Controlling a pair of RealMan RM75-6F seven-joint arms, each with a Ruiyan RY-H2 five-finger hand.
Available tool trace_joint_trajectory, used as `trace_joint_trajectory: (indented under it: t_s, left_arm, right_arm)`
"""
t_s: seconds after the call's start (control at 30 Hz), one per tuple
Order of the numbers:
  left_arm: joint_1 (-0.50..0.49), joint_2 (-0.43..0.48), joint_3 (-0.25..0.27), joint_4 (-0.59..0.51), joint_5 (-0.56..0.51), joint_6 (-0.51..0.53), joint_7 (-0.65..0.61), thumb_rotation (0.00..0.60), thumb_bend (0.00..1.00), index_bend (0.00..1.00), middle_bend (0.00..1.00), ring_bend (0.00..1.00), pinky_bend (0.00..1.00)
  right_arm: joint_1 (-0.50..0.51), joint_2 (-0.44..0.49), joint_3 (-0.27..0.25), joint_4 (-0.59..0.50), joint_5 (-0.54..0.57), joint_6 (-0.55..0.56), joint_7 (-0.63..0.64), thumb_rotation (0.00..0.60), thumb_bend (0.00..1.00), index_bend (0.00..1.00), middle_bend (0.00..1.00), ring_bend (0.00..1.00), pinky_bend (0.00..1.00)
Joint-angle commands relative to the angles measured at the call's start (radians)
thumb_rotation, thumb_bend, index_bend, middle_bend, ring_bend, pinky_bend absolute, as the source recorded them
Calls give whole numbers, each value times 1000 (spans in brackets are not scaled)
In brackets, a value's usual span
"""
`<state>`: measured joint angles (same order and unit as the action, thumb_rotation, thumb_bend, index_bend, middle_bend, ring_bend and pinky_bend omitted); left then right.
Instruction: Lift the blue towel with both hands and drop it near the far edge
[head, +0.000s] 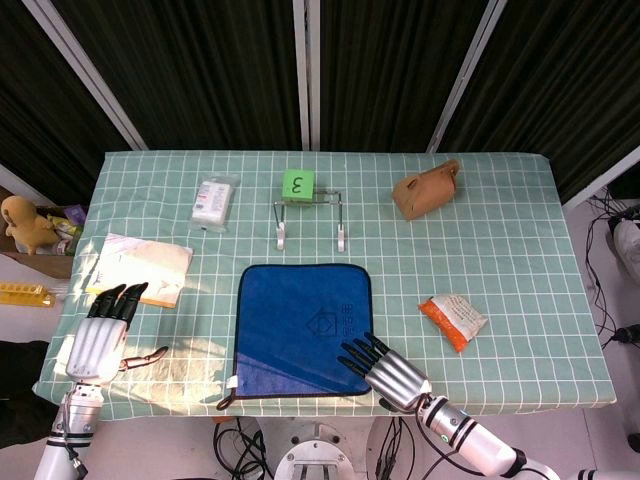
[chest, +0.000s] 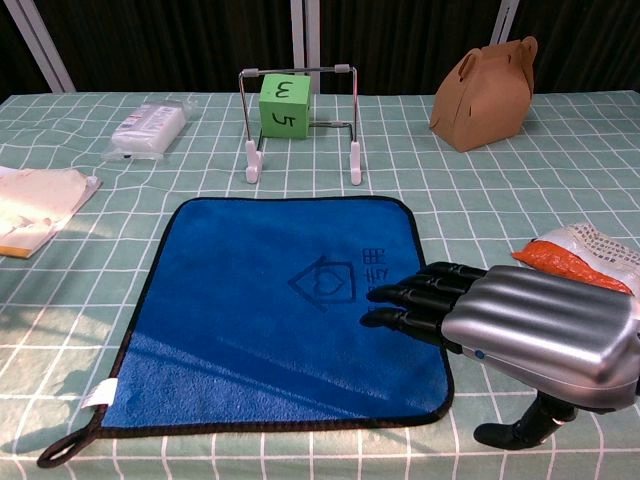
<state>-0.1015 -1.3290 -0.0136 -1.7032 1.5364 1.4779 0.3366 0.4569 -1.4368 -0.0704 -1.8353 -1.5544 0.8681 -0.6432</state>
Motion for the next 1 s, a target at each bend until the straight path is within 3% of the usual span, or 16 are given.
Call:
trace_joint_trajectory:
  t_s: [0.03, 0.23, 1.0]
  left_arm:
    - [0, -1, 0, 4, 0, 2, -3, 397, 27, 97, 142, 118, 153]
    - [1, -4, 2, 8, 1, 3, -3, 397, 27, 97, 142, 118, 153]
    - [6, 12, -4, 1, -5, 17, -8, 396, 30, 97, 142, 118, 153]
  right_arm:
    - [5, -5, -1, 3, 5, -1, -5, 600, 159, 23, 0, 0, 0]
    - [19, -24, -4, 20, 9, 0, -3, 600, 169, 80, 0, 0, 0]
    - [81, -94, 6, 60, 66, -21, -62, 600, 200, 137, 0, 0, 0]
